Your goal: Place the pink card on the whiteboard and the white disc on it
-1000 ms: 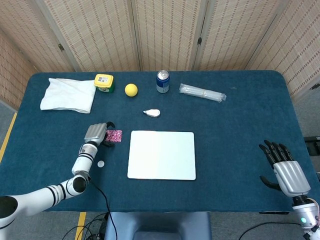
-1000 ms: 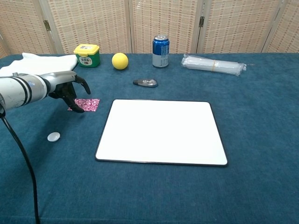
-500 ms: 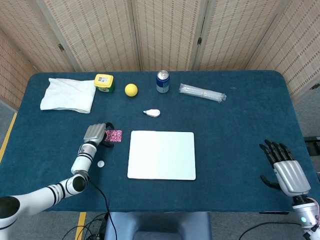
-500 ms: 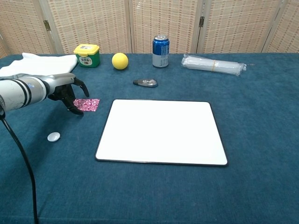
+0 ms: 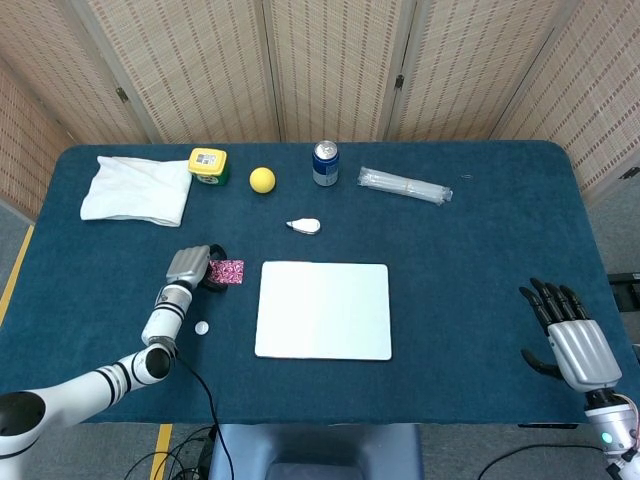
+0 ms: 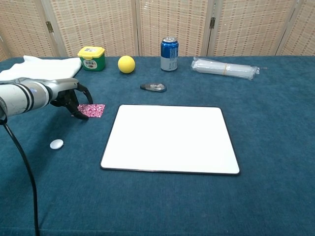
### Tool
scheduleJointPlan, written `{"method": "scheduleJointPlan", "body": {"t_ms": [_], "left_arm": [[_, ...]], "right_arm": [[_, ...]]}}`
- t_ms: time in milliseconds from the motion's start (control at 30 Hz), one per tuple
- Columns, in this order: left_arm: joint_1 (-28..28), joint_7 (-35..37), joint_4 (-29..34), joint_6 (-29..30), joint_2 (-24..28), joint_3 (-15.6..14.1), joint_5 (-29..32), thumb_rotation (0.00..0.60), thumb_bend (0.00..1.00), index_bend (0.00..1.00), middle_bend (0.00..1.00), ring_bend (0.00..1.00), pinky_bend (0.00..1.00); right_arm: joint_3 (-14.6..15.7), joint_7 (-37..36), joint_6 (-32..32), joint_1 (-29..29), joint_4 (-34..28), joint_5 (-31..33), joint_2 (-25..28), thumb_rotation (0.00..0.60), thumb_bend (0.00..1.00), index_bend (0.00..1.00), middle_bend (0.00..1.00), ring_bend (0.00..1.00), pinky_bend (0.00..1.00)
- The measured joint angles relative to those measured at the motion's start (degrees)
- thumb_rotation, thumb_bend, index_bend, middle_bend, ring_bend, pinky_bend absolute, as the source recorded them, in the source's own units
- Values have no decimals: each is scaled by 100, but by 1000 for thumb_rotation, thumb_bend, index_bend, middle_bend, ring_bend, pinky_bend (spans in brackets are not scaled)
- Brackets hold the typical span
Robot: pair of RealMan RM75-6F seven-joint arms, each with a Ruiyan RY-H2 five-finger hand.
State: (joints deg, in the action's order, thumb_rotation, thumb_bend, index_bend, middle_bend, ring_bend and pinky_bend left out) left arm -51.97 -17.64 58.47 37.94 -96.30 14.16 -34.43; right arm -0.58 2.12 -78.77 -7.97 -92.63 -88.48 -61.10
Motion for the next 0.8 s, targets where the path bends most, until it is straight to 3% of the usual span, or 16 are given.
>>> {"method": "scheduleJointPlan", "body": {"t_ms": [467, 800], "left_arm": [[23, 135, -74, -52, -8, -14, -50, 600, 293, 412, 1000, 1000, 1000], [87, 28, 594, 295, 225, -23, -62, 600, 293, 406, 1000, 1000, 1000]], "right_arm": [[-8, 58, 22, -15, -9, 21, -20, 600, 165, 0, 0, 0, 0], [29, 13, -32, 0, -33, -87, 2, 600, 164, 0, 0, 0, 0]]}}
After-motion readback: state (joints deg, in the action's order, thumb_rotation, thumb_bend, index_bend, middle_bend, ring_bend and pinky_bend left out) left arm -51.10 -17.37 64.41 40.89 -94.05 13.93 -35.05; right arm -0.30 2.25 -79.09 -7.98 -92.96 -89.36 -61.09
